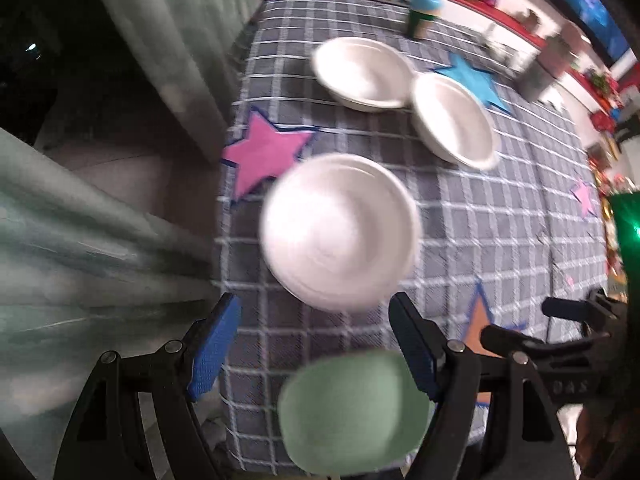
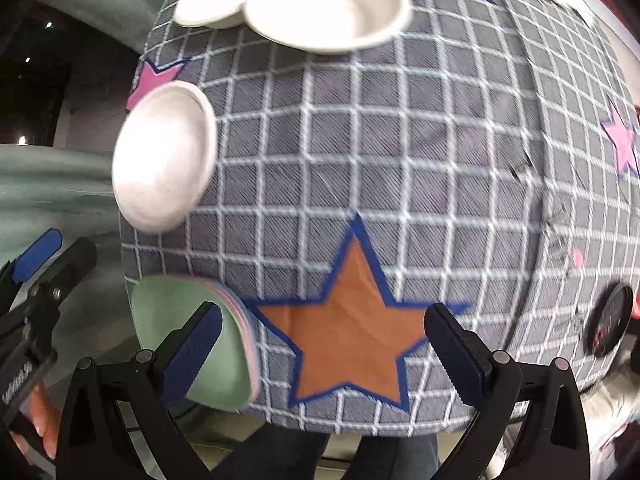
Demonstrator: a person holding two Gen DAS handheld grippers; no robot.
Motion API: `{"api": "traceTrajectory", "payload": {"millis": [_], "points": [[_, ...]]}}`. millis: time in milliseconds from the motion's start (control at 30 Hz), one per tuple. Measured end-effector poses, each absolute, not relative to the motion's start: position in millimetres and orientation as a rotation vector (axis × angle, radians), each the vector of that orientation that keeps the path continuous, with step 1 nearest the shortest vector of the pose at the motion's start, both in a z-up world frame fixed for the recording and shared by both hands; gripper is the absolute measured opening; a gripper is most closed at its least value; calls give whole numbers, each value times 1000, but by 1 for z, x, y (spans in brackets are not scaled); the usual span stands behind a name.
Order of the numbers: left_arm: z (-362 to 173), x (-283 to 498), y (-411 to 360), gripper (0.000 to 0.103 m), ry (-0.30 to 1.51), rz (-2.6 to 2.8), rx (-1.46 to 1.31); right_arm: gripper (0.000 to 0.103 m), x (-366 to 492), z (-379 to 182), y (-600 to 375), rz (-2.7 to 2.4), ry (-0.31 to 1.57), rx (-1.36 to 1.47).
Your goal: Organize plates and bowls
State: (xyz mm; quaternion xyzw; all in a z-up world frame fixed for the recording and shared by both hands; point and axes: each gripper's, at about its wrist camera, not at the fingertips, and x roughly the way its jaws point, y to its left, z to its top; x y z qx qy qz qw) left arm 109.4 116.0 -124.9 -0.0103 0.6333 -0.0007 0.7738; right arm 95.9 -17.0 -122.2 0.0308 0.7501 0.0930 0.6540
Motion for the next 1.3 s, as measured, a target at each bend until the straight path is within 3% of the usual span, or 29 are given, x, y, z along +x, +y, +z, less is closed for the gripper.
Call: {"api": "traceTrajectory", "payload": {"millis": [533, 667, 700, 733, 800, 867, 933, 1000, 1300], "points": [[-197, 181, 142, 80, 1469, 65, -6, 102, 242, -185, 55, 237, 1671, 79], [-210, 188, 142, 74, 1496, 65, -15, 100, 257, -189, 62, 238, 1665, 88], [-214, 190, 141, 71, 1511, 56, -23, 91, 255, -193, 63, 239, 1670, 105], [-216, 190, 141, 60, 1523, 55, -23, 75, 256, -194, 61, 237, 1679, 117], [-222, 192, 135, 53, 1542, 54, -8, 66, 256, -203, 64, 233, 1702, 151], [-220, 191, 128, 34, 1529, 32, 10, 62, 252, -211, 63, 244, 1693, 166], [-219, 192, 120, 29, 1540, -12, 0, 45, 255, -207, 70, 285, 1695, 173], [-219, 192, 111, 29, 1544, -27, 8, 36, 241, -209, 72, 292, 1697, 169], [-213, 189, 45, 26, 1562, -129, 81, 35, 203, -215, 44, 258, 1714, 227]]}}
